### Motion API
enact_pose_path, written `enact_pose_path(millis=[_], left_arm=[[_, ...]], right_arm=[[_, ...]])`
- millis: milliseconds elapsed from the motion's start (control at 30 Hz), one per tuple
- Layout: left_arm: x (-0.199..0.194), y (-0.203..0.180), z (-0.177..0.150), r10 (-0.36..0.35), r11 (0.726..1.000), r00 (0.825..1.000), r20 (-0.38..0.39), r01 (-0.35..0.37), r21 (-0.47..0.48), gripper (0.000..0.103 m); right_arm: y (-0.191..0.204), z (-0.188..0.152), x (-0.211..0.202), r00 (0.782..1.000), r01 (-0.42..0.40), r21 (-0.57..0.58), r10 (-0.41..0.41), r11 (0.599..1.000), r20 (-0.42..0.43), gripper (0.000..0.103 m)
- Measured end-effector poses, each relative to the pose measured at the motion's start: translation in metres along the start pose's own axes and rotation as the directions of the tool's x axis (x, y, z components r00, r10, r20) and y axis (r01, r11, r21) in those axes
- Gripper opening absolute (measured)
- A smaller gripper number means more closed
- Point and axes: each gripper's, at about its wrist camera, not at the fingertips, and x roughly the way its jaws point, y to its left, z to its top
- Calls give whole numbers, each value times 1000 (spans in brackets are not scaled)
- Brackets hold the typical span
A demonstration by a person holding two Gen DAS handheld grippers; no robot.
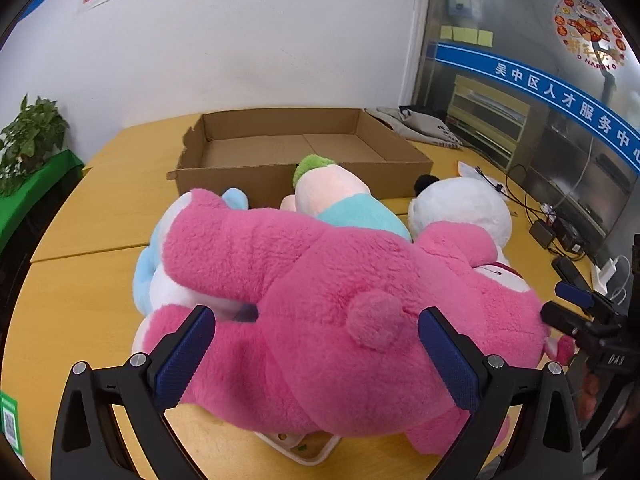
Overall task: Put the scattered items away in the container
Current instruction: 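Close the left gripper and right gripper on the pink bear's body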
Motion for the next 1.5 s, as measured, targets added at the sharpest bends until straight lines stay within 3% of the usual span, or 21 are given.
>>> enact_pose_path(millis=[233, 367, 433, 467, 567, 633, 767, 900, 1100, 1300, 1500], left_arm=[[25, 11, 1, -134, 991, 990, -45, 134, 10, 103], [38, 16, -3, -281, 960, 955, -94, 278, -46, 103], [41, 11, -6, -267, 964, 958, -109, 267, -14, 100], [40, 8, -6, -259, 965, 960, -107, 262, 8, 91], [36, 8, -10, -258, 965, 959, -116, 262, 22, 78], [35, 14, -11, -262, 964, 957, -124, 265, 5, 71], [24, 15, -17, -270, 962, 957, -103, 271, 0, 59], [11, 13, -23, -254, 967, 963, -86, 254, -9, 55], [-22, 15, -27, -269, 963, 962, -43, 267, -48, 51], [-51, 15, 19, -233, 972, 969, 83, 236, -20, 51], [-28, 25, 110, -227, 973, 963, 145, 232, -17, 51]], right_arm=[[-46, -20, 17, 989, -109, 174, 125, 979, -80, 102], [-48, -25, 30, 972, -191, 245, 218, 950, -87, 102], [-45, -25, 36, 960, -243, 261, 271, 934, -75, 102], [-43, -25, 41, 950, -273, 273, 304, 923, -78, 102], [-32, -29, 55, 923, -328, 268, 368, 906, -114, 102], [-21, -29, 55, 937, -304, 194, 329, 933, -114, 98], [-17, -26, 51, 941, -304, 163, 322, 939, -100, 84], [-9, -25, 39, 950, -295, 85, 302, 952, -83, 72], [0, -10, 15, 946, -323, 21, 323, 946, 10, 67], [8, 35, -2, 926, -364, -44, 367, 930, 87, 67], [22, 136, 7, 931, -317, -157, 339, 935, 137, 67]])
